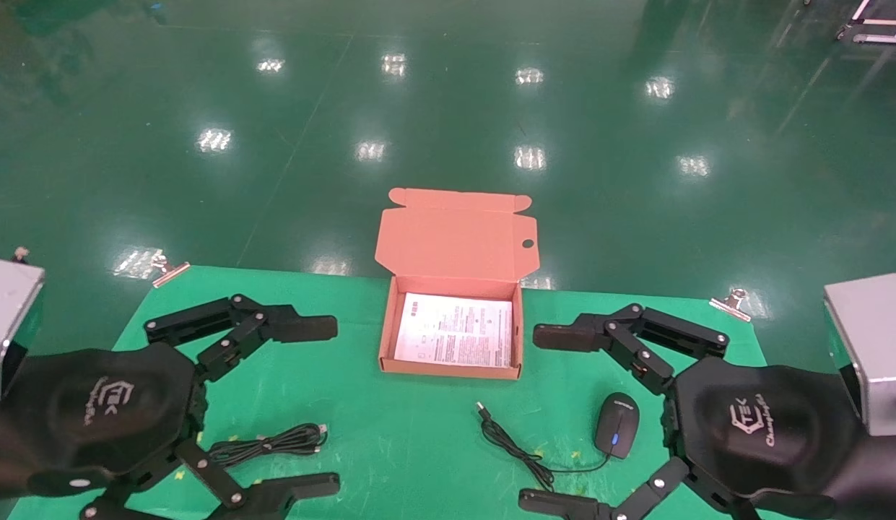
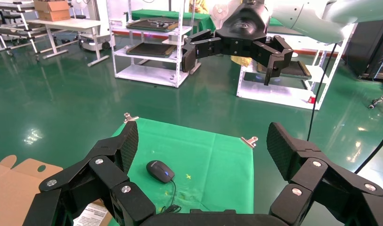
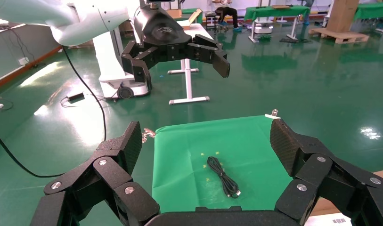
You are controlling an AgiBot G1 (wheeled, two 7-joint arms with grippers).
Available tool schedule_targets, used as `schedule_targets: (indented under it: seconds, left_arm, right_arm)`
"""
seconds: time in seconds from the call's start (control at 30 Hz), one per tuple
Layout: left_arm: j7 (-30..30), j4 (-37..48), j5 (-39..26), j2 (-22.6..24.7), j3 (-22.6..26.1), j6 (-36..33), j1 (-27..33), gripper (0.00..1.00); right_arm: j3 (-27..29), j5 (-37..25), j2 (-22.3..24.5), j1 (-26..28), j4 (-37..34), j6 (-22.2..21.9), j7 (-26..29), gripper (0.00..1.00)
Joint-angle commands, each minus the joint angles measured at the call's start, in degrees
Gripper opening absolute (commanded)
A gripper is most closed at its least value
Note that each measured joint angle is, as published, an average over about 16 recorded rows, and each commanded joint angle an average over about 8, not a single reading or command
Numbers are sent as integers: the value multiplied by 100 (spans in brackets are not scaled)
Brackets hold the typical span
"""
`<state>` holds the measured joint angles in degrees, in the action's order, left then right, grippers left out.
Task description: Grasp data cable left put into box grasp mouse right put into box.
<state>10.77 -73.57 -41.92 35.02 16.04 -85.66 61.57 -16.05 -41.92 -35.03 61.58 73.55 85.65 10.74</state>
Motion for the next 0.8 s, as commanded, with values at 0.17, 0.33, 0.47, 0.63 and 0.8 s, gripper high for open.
schedule_targets:
  seconds: [0.17, 0.33, 0.47, 0.63, 0.8]
  left_arm:
    - [0, 0, 0, 0, 0, 0, 0, 100]
    - [0, 0, 0, 0, 0, 0, 0, 100]
    - [0, 0, 1, 0, 0, 0, 0, 100]
    - [17, 2, -60, 6, 33, -5, 36, 100]
    - [165, -30, -505, 32, 266, -45, 251, 100]
  right_arm:
    - [0, 0, 0, 0, 0, 0, 0, 100]
    - [0, 0, 0, 0, 0, 0, 0, 100]
    - [1, 1, 0, 0, 0, 0, 0, 100]
    - [5, 8, -3, 17, 5, 12, -12, 100]
    - [-65, -233, 44, 123, 83, 55, -68, 100]
